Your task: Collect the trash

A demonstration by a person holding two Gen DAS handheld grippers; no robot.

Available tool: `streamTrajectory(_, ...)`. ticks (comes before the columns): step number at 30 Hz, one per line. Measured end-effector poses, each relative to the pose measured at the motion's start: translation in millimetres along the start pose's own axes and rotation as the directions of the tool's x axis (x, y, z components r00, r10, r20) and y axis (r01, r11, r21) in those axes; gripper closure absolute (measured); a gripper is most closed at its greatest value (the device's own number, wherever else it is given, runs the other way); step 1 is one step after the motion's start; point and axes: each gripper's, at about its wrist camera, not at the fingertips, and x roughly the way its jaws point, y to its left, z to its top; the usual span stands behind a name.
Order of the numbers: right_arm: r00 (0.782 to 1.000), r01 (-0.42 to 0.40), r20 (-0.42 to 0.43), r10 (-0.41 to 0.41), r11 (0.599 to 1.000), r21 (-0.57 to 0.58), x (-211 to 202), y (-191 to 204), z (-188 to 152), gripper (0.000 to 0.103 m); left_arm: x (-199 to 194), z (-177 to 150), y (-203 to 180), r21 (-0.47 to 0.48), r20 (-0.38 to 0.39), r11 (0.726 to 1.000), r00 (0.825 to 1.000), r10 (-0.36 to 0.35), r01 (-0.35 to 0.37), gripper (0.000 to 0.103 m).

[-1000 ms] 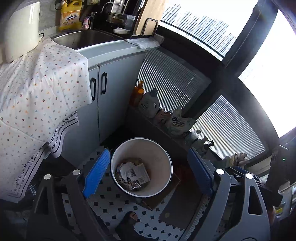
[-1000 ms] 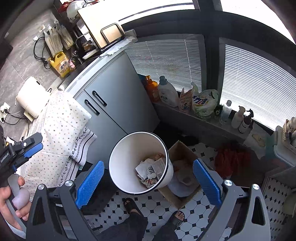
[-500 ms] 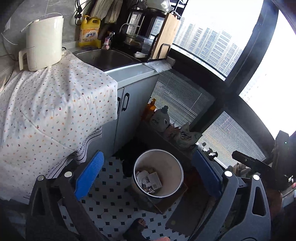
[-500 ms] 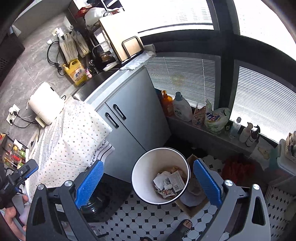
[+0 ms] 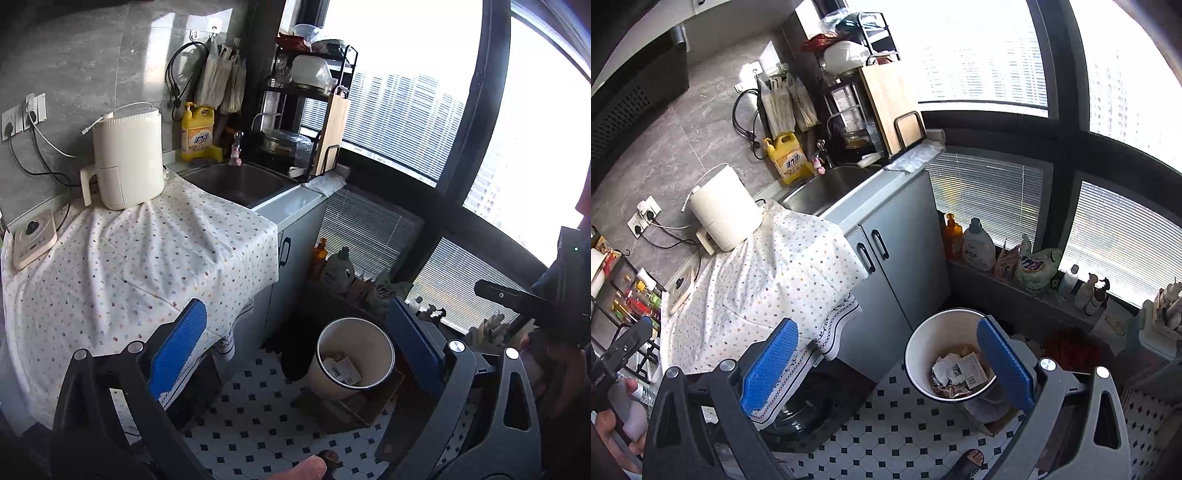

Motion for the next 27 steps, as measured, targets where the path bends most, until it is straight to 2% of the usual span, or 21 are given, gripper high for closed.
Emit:
streamTrajectory(5,1.0,-0.006,0.029,0.007,1.0,-0.028,-41.9,30.1,-8.9,0.008,-39.7,-3.5,12.3,0.009,0.034,1.0,0.999,0.006,-0.006,0.006)
streamTrajectory(11,0.998,-0.015,0.055,0.018,0.999,-0.051,-80.9,45.0,-26.3,0.008,-81.1,-12.6,20.6,0.027,0.091,1.0,0.996,-0.016,0.014,0.006)
streamTrajectory(18,0.997,-0.024,0.071,0.03,0.996,-0.082,-105.4,57.1,-37.2,0.008,-115.0,-20.5,29.2,0.027,0.149,0.999,0.989,-0.025,0.021,0.006)
streamTrajectory(27,0.997,-0.034,0.065,0.04,0.995,-0.094,-112.4,66.4,-38.7,0.008,-131.4,-23.9,40.8,0.011,0.171,1.0,0.985,0.004,-0.006,0.006)
